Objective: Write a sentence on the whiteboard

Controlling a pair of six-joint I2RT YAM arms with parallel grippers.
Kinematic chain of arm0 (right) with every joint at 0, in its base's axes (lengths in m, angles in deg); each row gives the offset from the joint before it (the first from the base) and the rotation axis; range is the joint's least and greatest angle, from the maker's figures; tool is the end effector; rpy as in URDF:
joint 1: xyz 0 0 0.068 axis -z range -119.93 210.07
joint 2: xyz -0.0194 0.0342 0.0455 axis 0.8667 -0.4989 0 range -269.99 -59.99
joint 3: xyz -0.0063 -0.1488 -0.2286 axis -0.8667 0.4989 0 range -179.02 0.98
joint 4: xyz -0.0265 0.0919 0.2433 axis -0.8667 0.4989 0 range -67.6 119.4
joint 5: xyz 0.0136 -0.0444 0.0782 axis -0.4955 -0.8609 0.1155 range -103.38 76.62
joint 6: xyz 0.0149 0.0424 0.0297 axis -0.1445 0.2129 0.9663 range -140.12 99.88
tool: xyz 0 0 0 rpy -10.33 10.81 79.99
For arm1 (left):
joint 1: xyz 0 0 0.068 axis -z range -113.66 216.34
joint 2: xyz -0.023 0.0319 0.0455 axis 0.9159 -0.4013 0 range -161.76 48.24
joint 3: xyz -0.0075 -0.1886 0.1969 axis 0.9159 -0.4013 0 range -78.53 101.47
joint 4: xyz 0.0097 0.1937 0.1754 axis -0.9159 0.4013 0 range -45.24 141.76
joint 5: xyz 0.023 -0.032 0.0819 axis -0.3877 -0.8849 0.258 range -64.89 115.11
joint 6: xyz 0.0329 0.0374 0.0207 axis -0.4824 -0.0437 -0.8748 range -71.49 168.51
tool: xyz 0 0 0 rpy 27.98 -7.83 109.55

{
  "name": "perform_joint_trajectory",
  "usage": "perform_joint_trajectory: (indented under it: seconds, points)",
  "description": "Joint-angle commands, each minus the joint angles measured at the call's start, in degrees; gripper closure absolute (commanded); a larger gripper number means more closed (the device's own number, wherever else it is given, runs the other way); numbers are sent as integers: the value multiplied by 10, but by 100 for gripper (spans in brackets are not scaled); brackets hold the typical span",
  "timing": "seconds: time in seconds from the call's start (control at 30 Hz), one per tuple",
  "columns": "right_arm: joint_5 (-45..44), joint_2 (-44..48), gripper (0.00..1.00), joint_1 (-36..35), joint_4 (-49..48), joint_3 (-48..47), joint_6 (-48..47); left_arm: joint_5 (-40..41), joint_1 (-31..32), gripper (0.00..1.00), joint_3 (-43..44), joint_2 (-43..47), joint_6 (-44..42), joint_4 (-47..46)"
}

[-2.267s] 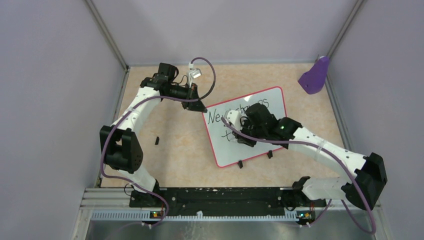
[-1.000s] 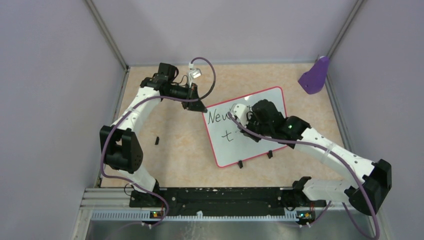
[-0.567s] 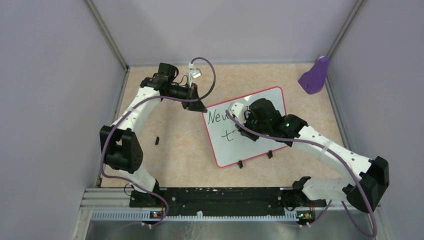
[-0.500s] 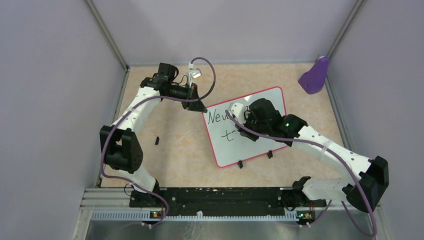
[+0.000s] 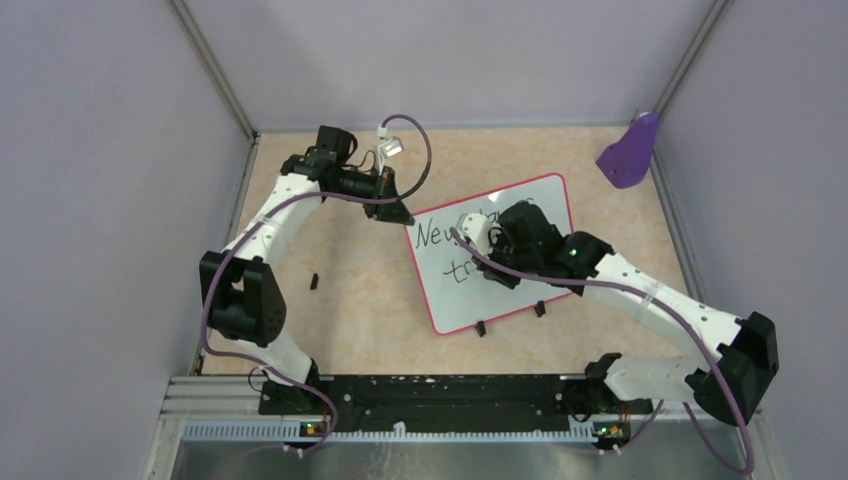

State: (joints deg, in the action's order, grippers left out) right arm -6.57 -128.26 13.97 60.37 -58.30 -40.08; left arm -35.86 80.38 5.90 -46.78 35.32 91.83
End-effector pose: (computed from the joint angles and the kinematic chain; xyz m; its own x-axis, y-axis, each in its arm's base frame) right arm 0.1691 0.1818 0.2999 -0.2129 -0.7102 -0.6710 -0.8983 0.4124 -0.1515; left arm 0.3260 -0.1136 0.3133 -0.6676 0.2811 -0.6894 0.7434 0.3012 -0.5971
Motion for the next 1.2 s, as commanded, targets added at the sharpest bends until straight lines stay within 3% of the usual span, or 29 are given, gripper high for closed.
perform_joint_trajectory:
  seconds: [0.0, 0.47, 1.17]
  points:
    - [-17, 21, 100, -3, 8, 10, -12, 11, 13, 100, -4, -4, -10, 15]
    - [-55, 28, 100, 23, 6, -18, -10, 9, 13, 100, -2, -7, -9, 15]
    - [-18, -10, 100, 17, -16, -56, 12, 11, 13, 100, -5, -3, -10, 15]
